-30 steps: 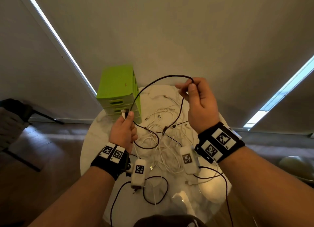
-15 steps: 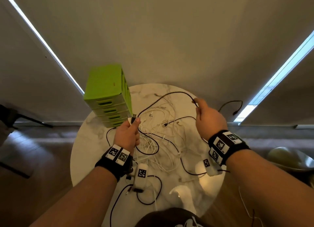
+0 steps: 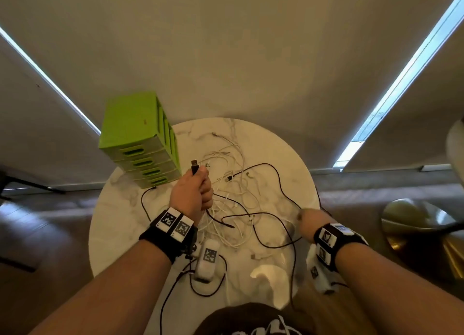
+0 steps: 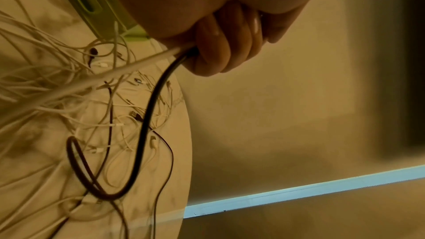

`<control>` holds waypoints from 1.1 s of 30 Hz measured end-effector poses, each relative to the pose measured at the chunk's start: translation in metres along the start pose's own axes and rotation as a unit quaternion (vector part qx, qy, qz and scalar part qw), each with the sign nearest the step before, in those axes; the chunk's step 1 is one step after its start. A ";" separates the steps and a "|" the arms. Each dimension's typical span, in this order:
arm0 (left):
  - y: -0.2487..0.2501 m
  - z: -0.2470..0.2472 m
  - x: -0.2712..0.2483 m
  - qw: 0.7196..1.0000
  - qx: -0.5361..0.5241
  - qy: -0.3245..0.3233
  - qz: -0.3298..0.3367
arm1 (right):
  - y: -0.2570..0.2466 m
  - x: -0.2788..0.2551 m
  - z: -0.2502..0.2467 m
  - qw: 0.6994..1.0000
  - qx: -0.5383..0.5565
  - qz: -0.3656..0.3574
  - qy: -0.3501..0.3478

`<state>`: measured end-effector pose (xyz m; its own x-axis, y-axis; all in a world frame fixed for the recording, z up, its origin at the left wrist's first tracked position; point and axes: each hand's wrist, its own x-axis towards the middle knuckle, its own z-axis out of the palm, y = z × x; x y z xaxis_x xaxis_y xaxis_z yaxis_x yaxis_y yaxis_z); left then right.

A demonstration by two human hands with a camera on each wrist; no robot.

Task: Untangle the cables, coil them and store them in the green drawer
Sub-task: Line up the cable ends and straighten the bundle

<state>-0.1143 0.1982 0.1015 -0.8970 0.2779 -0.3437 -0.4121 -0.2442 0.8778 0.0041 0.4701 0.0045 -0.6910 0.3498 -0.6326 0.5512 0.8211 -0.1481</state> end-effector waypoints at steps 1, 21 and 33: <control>0.001 0.005 -0.002 1.000 -0.008 -0.015 0.000 | -0.010 0.000 -0.009 0.996 0.069 -0.034 0.049; 0.023 0.013 -0.029 0.973 -0.210 -0.075 -0.062 | -0.051 -0.002 -0.021 0.977 0.111 -0.174 -0.054; 0.025 -0.012 -0.025 0.965 -0.258 0.037 0.002 | -0.015 -0.014 -0.007 0.975 0.087 -0.150 -0.141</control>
<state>-0.1040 0.1735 0.1279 -0.8999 0.2135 -0.3802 -0.4161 -0.6812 0.6023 0.0023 0.4561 0.0211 -0.6904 -0.0522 -0.7215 0.4319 0.7704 -0.4690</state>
